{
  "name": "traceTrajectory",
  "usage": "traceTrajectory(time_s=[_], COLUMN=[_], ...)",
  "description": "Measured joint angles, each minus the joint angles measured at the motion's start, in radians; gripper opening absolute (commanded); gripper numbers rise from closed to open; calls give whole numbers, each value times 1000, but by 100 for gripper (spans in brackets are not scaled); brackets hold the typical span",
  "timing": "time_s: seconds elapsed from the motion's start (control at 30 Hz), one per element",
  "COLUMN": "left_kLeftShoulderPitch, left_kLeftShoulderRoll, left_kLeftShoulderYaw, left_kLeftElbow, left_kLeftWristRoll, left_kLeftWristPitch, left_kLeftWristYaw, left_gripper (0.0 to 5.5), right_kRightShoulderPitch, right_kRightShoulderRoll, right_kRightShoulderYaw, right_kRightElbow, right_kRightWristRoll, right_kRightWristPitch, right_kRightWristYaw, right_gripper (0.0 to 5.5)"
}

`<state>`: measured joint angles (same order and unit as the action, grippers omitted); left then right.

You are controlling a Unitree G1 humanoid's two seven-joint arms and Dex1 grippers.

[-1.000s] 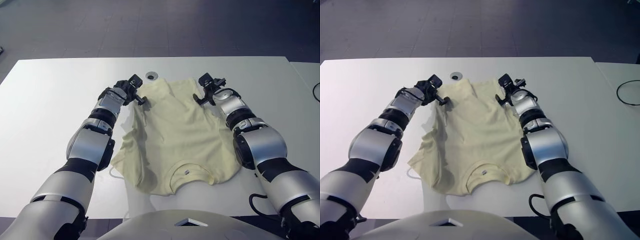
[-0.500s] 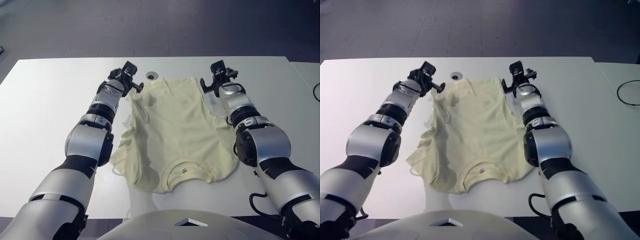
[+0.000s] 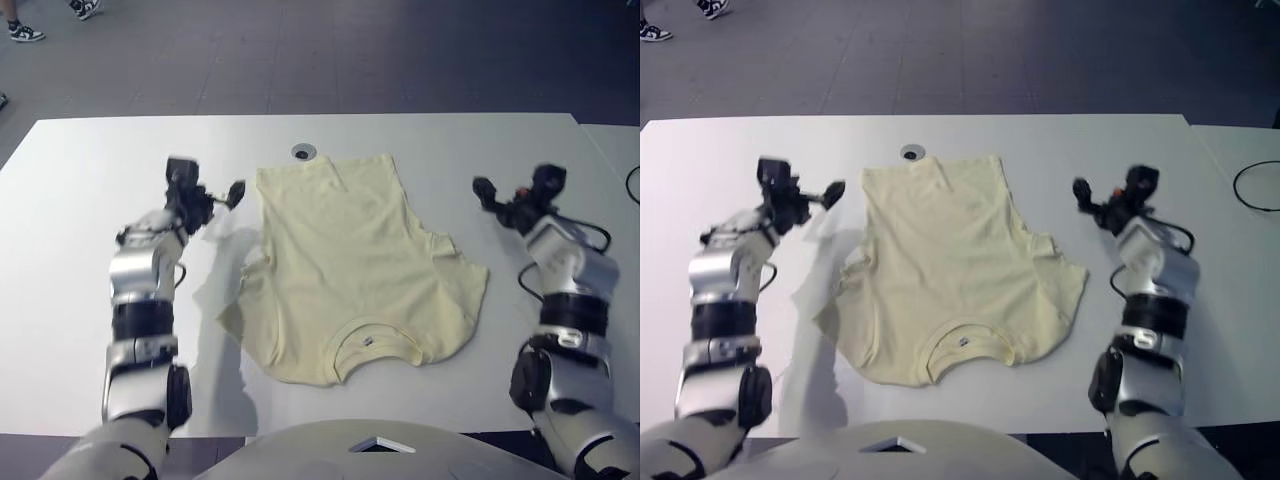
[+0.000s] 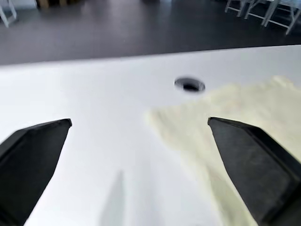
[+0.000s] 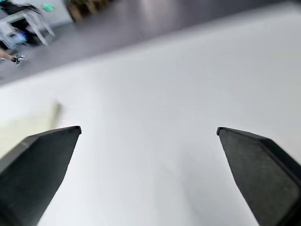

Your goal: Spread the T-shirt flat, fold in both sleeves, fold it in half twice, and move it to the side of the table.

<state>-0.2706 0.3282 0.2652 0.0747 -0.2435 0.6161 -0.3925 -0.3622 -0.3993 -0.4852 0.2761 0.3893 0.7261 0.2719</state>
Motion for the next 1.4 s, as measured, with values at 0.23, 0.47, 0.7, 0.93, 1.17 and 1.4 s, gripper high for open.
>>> traceTrajectory(time_s=[0.23, 0.47, 0.7, 0.93, 1.17, 1.4], left_kLeftShoulderPitch=[451, 521, 425, 287, 230, 191], left_kLeftShoulderRoll=[-83, -105, -112, -110, -108, -109], left_kLeftShoulderYaw=[275, 347, 304, 324, 326, 330], left_kLeftElbow=[-502, -630, -621, -641, -638, -638], left_kLeftWristRoll=[-234, -352, -363, -392, -408, -409], left_kLeftWristPitch=[352, 532, 545, 589, 609, 615], left_kLeftWristYaw=[58, 120, 191, 273, 305, 338], left_gripper=[540, 540, 540, 540, 540, 540], right_kRightShoulderPitch=[381, 406, 280, 257, 230, 228], right_kRightShoulderRoll=[17, 248, 296, 286, 284, 275], right_kRightShoulderYaw=[-310, -419, -395, -409, -409, -407], right_kRightElbow=[-506, -769, -698, -653, -620, -603], right_kRightWristRoll=[290, 399, 349, 323, 302, 288], right_kRightWristPitch=[538, 822, 830, 835, 835, 842], right_kRightWristYaw=[28, -42, -108, -112, -114, -112], right_gripper=[537, 537, 431, 298, 186, 48])
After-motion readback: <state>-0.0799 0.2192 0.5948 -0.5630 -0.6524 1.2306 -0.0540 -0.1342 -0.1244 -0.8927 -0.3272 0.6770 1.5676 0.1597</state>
